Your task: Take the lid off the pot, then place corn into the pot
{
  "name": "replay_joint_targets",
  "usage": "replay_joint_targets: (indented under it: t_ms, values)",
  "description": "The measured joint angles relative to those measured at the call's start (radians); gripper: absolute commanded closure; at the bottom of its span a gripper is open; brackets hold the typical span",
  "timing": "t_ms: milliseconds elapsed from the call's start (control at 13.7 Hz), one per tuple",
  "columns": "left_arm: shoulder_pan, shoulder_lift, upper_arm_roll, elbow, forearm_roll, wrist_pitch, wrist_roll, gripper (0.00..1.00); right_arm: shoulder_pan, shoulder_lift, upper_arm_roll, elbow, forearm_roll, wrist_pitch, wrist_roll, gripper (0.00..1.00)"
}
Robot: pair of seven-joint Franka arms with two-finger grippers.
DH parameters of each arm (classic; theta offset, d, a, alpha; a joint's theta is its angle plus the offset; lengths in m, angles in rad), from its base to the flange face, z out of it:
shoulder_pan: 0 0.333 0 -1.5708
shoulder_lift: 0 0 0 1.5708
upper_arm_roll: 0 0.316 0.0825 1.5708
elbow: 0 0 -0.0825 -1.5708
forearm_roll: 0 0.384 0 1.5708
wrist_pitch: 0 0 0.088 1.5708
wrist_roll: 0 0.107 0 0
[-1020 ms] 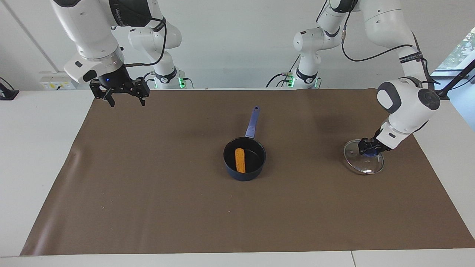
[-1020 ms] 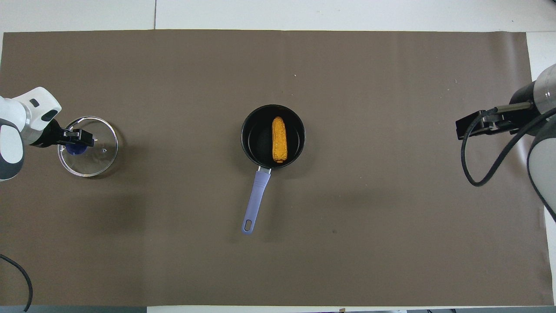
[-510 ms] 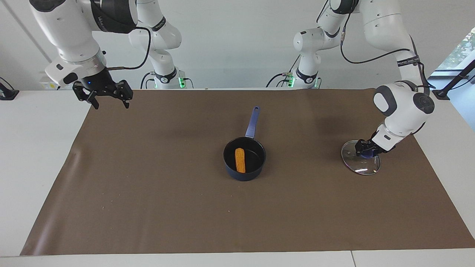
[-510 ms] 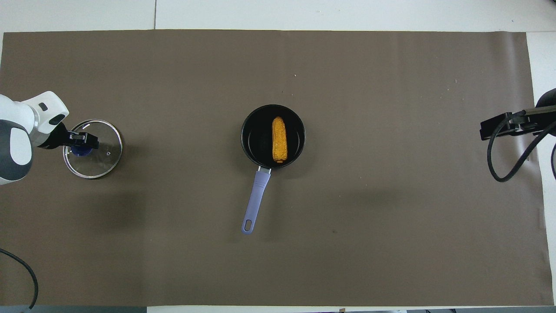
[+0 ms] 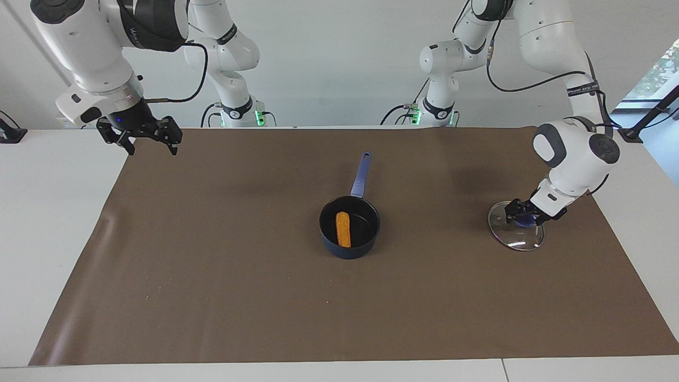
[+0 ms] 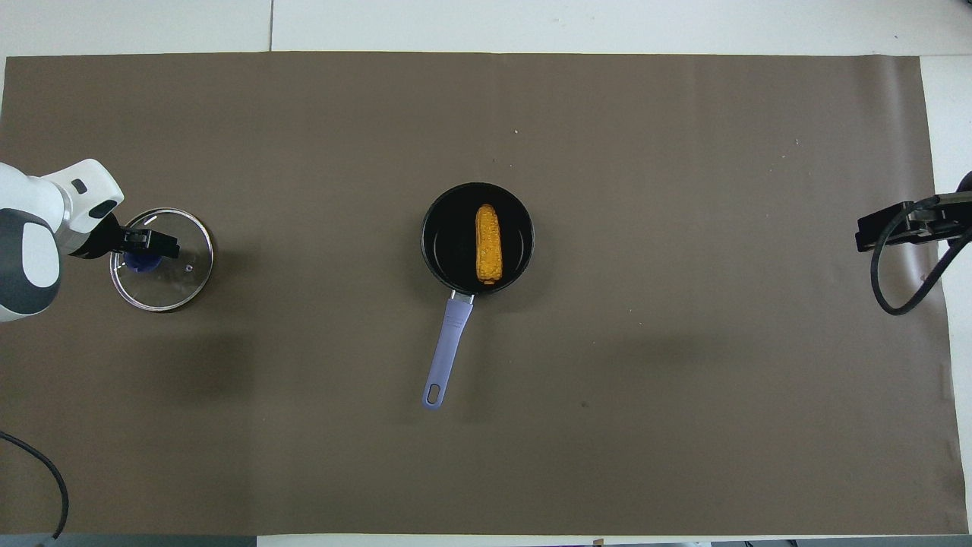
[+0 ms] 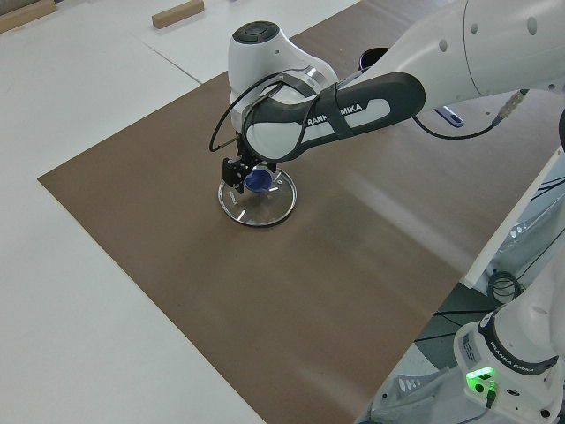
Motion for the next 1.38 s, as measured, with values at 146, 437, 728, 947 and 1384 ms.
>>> replay_joint_targets:
  t_ms: [146,437,728,947,1384]
  values:
    - [-0.034,-0.026,-0.004,0.043,0.0,-0.072,-0.023,0.0,0.0,-0.002,0.0,0.007,0.0,0.001,0.0,0.0]
    - [-0.096,-0.119,-0.009,0.208,0.0,-0.38,-0.14,0.0,0.0,-0.013,0.0,0.017,0.0,0.001,0.0,0.0]
    - [-0.105,-0.269,-0.01,0.233,0.0,-0.549,-0.225,0.0,0.0,-0.013,0.002,0.017,0.005,0.001,0.0,0.0]
    - [-0.135,-0.338,-0.011,0.226,0.0,-0.643,-0.261,0.0,-0.004,-0.013,0.0,0.017,0.048,-0.001,0.0,0.0]
    - [-0.141,-0.356,-0.013,0.25,0.025,-0.712,-0.285,0.0,-0.015,-0.013,-0.007,0.017,0.062,-0.004,0.0,0.0]
